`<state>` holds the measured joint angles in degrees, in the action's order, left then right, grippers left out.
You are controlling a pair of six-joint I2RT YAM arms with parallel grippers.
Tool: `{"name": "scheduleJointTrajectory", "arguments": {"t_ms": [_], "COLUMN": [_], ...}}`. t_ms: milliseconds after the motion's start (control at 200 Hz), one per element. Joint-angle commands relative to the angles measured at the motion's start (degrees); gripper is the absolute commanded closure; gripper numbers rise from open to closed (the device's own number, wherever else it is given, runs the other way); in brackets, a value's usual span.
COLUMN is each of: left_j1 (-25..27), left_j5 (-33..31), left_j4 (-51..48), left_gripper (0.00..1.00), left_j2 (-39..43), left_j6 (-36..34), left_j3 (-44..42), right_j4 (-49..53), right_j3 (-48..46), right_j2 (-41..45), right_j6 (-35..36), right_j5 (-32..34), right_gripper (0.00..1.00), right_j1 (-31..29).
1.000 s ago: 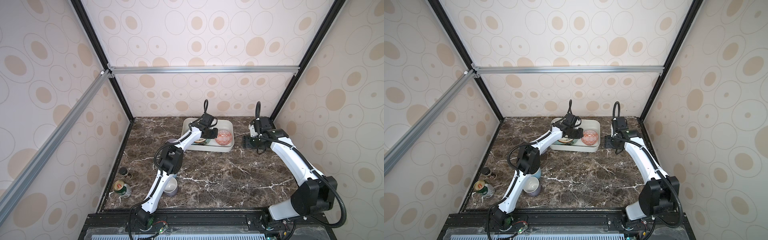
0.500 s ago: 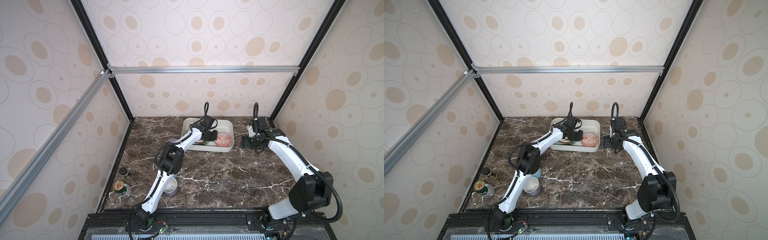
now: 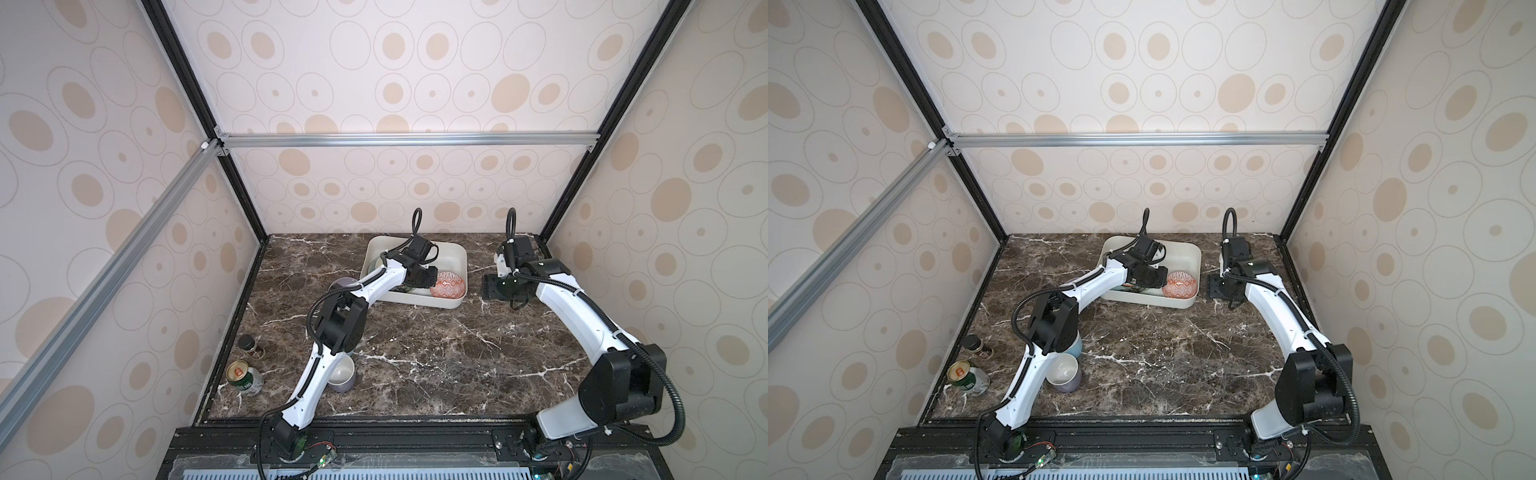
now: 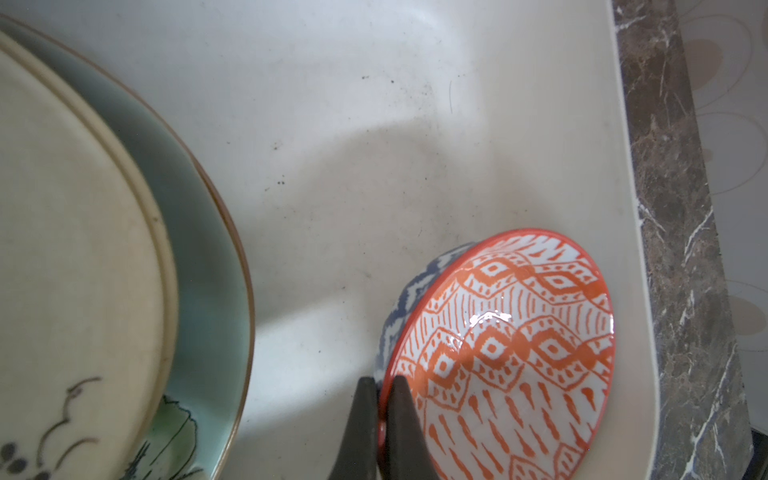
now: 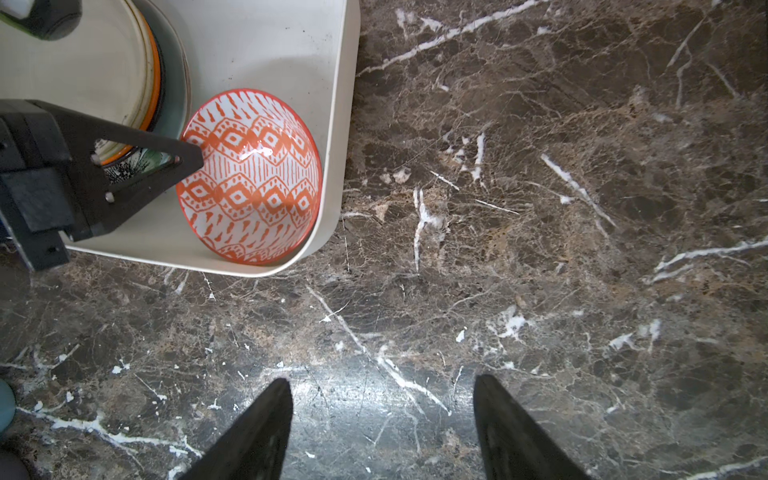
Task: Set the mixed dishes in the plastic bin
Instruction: 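Lower the orange-patterned bowl into the bin and open the left gripper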
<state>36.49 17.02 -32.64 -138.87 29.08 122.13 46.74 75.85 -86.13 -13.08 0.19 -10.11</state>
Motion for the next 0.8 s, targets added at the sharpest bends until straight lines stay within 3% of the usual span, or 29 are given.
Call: {"name": "scheduleJointTrajectory", "arguments": {"t_ms": [0, 335, 395, 445, 510, 600, 795], "left_j1": [1.8, 3.7, 3.7, 3.7, 3.7, 3.7, 3.3], "left_j5": [0.3, -1.8, -2.0, -2.4, -2.8, -3.1, -4.4], "left_j4": [-0.7, -0.2, 0.2, 0.5, 1.0, 0.9, -1.2], "left_gripper": [1.0, 1.0, 0.96, 0.9, 0.74, 0.59, 0.42], "left_j2": [3.8, 8.5, 8.9, 9.2, 9.6, 9.8, 9.8], "left_j6": [-1.5, -1.7, -1.6, -1.7, -1.7, -2.2, -3.7], "left_j3": [-1.7, -8.0, -9.3, -10.0, -10.4, -9.8, -6.4], "right_j4": [0.2, -0.4, -0.4, -0.4, -0.2, 0.0, 0.5], "right_j3": [-0.9, -2.3, -2.4, -2.4, -2.2, -2.1, -1.6], "right_j2": [2.1, 3.8, 3.9, 3.9, 3.9, 4.3, 5.3], "right_j6": [-0.6, -0.7, -0.7, -0.7, -0.6, -0.6, -0.7], "right_j5": [-0.1, -0.3, -0.6, -1.0, -1.4, -1.4, -0.9], "right_gripper": [0.28, 0.28, 0.28, 0.28, 0.28, 0.28, 0.27], "right_j1": [0.3, 0.3, 0.3, 0.2, 0.3, 0.3, 0.3]}}
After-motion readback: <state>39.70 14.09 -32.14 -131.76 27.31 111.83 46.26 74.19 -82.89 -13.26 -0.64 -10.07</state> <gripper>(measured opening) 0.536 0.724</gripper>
